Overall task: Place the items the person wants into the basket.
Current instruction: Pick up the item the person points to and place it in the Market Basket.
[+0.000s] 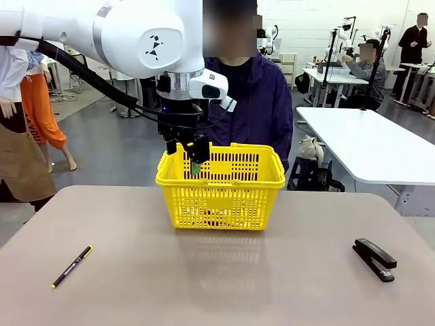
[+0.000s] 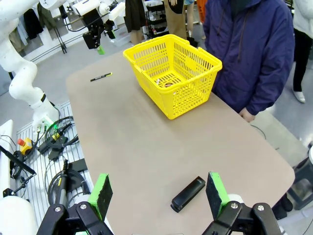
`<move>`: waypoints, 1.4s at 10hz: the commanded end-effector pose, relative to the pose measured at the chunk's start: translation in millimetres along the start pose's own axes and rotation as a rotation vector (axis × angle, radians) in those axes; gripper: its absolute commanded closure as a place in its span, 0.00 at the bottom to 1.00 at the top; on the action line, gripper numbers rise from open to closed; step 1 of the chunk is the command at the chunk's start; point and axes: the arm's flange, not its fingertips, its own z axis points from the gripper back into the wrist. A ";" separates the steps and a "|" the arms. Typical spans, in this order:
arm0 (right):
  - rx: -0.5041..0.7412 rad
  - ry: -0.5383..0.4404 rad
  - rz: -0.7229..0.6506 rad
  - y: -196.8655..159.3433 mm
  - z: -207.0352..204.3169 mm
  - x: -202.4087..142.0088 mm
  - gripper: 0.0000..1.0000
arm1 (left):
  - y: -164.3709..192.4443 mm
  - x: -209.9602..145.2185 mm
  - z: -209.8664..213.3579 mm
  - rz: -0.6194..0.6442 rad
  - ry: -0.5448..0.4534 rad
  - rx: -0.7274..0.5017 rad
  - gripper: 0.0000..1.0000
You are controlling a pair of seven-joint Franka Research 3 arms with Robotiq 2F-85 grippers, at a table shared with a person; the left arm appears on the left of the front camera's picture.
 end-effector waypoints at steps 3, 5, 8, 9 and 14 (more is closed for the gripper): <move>0.007 -0.040 0.015 -0.9 -1.5 1.0 0.00 | 1.6 0.8 3.1 -0.006 0.003 0.000 0.00; 0.007 -0.040 0.015 -0.9 -1.5 1.0 0.00 | 23.5 -23.6 22.6 -0.069 -0.039 -0.152 0.00; 0.007 -0.040 0.015 -0.9 -1.5 1.0 0.00 | 105.2 -114.2 96.9 -0.247 -0.295 -0.386 0.00; 0.007 -0.040 0.015 -0.9 -1.5 1.0 0.00 | 124.6 -142.1 111.8 -0.277 -0.354 -0.388 0.00; 0.007 -0.040 0.015 -0.9 -1.5 1.0 0.00 | 206.7 -277.5 117.2 -0.446 -0.781 -0.394 0.00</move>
